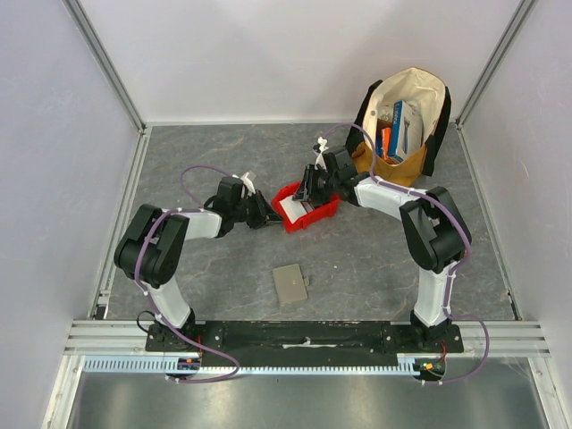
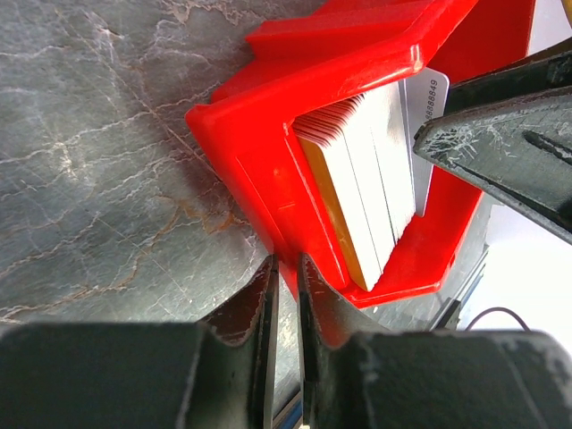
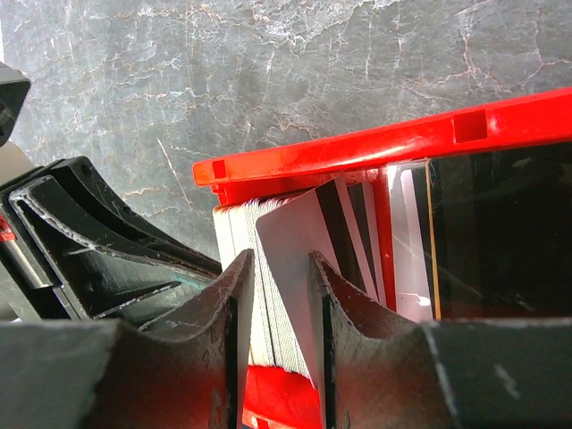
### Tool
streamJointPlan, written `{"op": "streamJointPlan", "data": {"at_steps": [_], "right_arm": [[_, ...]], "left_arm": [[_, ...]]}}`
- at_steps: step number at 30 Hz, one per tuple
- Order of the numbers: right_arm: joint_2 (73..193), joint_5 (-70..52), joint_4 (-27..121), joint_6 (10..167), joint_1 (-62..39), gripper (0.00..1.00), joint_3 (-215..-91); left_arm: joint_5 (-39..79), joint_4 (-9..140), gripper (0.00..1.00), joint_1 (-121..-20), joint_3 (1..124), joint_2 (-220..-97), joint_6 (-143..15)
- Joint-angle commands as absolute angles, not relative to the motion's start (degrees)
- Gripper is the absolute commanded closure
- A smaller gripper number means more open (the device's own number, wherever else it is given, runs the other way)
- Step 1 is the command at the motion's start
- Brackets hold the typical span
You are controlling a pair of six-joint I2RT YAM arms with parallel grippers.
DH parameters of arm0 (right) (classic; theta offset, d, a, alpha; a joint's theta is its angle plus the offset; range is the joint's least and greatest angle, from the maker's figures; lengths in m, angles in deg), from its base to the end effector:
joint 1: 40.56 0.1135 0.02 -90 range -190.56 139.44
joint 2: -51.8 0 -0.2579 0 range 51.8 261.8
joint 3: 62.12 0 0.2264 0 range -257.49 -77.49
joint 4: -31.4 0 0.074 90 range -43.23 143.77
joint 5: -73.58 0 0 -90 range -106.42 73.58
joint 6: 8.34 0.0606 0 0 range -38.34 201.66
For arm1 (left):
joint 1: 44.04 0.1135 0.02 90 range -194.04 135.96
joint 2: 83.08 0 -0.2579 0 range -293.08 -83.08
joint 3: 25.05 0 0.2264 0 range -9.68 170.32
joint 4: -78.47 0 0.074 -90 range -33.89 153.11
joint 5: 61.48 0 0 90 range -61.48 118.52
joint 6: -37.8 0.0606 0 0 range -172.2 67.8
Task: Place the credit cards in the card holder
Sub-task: Pick up the credit card from the storage box.
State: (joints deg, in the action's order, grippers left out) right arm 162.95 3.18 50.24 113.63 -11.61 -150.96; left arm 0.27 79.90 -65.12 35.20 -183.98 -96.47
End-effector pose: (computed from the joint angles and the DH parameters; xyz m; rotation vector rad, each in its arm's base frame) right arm 0.3587 0.2217 0.1818 -0.1257 2.4188 0.9154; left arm 0.3062 -0.1488 0.1387 -0.2023 2.4177 -1.1276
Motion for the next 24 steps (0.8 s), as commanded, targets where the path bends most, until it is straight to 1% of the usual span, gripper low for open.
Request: {"op": "streamJointPlan", "data": {"at_steps": [1,4,5,7,8,15,18,19,20,24], "right_arm": [[161.5,4.8,48.8,113.8,-11.7,0.63,-150.4],[160.8,4.7,48.7,113.7,-11.7,0.64,-150.3],[160.4,4.7,48.8,113.8,-11.8,0.66,-150.3],[160.0,4.9,48.8,113.7,-11.9,0.74,-150.2],[159.9,5.2,48.8,113.7,-11.9,0.75,-150.2],[159.2,5.4,48.9,113.8,-12.2,0.74,-149.4],[158.8,5.2,48.8,113.8,-12.3,0.78,-149.1],[158.5,4.9,48.9,113.7,-12.3,0.84,-149.0],[158.1,3.9,48.8,113.7,-12.3,0.86,-148.8],[157.2,0.5,49.5,112.1,-12.3,0.89,-149.2]], "left_arm": [[-0.8,80.4,0.82,-65.3,36.9,-185.1,-96.4],[-0.9,80.3,0.83,-65.3,36.9,-185.0,-96.3],[-0.8,80.2,0.83,-65.3,36.9,-185.1,-96.3],[-0.9,80.2,0.83,-65.3,36.9,-185.0,-96.2],[-0.9,80.2,0.83,-65.3,36.9,-185.1,-96.2],[-1.0,79.9,0.83,-65.1,37.1,-185.1,-96.0],[-1.1,79.8,0.83,-65.1,37.2,-185.1,-96.0],[-1.2,79.8,0.83,-65.1,37.2,-185.1,-96.0],[-1.2,79.8,0.83,-65.1,37.2,-185.2,-96.0],[-1.4,79.8,0.83,-65.0,37.2,-185.1,-95.9]]}}
